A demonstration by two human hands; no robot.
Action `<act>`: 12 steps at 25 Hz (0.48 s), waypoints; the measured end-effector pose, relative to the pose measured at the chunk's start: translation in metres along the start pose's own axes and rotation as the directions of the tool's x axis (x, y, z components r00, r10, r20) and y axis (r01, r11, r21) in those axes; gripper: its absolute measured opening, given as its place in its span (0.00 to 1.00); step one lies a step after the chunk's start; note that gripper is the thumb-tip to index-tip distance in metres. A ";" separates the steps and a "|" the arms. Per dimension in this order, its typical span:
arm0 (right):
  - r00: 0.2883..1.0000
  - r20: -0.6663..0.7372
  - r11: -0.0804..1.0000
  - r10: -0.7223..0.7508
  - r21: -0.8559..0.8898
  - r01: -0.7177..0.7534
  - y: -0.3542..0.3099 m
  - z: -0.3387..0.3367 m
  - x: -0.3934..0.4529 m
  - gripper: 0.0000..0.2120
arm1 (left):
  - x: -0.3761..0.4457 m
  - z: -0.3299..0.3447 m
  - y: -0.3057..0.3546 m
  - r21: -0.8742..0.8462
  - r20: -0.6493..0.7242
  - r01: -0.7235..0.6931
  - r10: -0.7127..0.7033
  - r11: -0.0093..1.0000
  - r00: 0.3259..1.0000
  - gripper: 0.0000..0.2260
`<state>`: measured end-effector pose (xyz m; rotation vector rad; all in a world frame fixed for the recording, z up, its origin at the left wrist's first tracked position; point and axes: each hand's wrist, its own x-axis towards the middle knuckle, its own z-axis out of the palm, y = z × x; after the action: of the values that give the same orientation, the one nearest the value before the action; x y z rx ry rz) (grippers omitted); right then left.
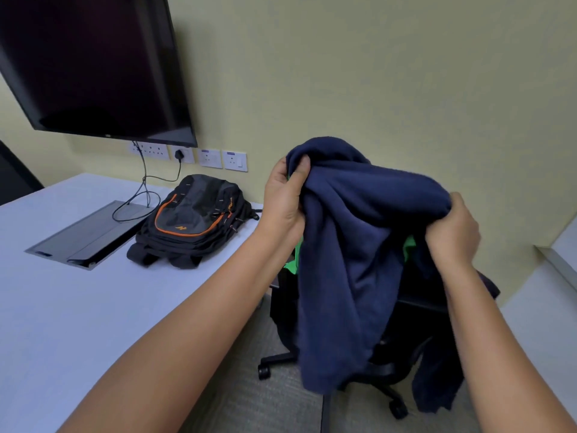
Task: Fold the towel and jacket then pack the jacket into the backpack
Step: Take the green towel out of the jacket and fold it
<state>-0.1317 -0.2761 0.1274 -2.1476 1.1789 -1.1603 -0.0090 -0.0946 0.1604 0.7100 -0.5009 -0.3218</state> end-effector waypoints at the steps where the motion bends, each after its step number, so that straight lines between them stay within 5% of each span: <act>1: 0.999 0.015 0.986 0.034 0.161 -0.036 -0.017 0.007 -0.002 0.09 | 0.001 -0.006 0.003 -0.003 -0.044 -0.007 0.007 1.000 0.999 0.07; 5: 0.988 0.152 0.706 -0.036 0.703 -0.082 -0.081 0.041 -0.009 0.16 | 0.009 -0.032 0.026 -0.005 -0.042 -0.032 0.032 0.999 0.999 0.11; 7: 0.937 0.346 0.225 -0.041 0.917 -0.329 -0.114 0.054 -0.003 0.15 | 0.011 -0.044 0.048 0.029 -0.048 -0.051 0.052 0.998 0.997 0.10; 8: 0.910 0.410 0.068 -0.062 0.912 -0.406 -0.132 0.059 -0.003 0.15 | 0.014 -0.051 0.059 0.050 -0.054 -0.079 0.082 0.996 0.995 0.11; 12: 0.857 0.499 -0.121 -0.131 0.850 -0.513 -0.183 0.091 -0.012 0.14 | 0.016 -0.086 0.119 0.165 -0.161 -0.302 0.328 0.939 0.931 0.08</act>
<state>0.0284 -0.1683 0.1967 -0.7447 0.0645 -0.7777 0.0643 0.0296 0.1918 0.7713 -0.4532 0.0832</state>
